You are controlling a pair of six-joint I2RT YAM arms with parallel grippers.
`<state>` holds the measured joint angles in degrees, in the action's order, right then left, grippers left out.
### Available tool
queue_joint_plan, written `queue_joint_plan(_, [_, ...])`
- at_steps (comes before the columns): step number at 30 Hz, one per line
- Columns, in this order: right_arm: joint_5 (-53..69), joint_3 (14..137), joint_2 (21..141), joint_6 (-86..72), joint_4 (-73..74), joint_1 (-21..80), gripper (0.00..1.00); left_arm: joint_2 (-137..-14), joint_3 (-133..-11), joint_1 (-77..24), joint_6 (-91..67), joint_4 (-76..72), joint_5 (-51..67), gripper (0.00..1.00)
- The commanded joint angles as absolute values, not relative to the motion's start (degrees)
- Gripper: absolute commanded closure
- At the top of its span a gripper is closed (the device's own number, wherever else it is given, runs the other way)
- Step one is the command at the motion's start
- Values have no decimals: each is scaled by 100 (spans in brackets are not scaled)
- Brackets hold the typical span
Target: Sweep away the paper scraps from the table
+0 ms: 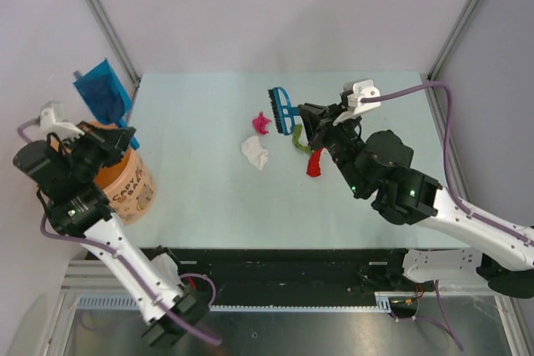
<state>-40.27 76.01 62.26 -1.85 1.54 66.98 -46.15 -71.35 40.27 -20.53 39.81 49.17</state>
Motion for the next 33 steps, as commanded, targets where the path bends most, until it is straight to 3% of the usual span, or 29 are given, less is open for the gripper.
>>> queue_joint_plan(1, [-4052,7638,5880,-457,544,6829,100,-4343,-6314,5236,-3865,3367,6239,100])
queue_joint_plan(5, [-4201,7603,5696,-475,659,6969,100,-4149,-5538,5836,-5227,2490,7241,100])
queue_joint_plan(17, [-4421,7515,5625,-370,738,7128,100,-4061,-4939,6486,-6873,1116,7541,100])
queue_joint_plan(24, [-4456,7506,5643,-115,633,7128,100,-3964,-5237,6486,-6645,1108,7322,100])
queue_joint_plan(27, [-4176,7506,5774,191,607,7111,100,-3912,-5780,6425,-5847,1090,6989,100])
queue_joint_plan(33, [-1972,7506,6371,598,817,6137,100,-4086,-6994,5828,-4026,1072,7187,100])
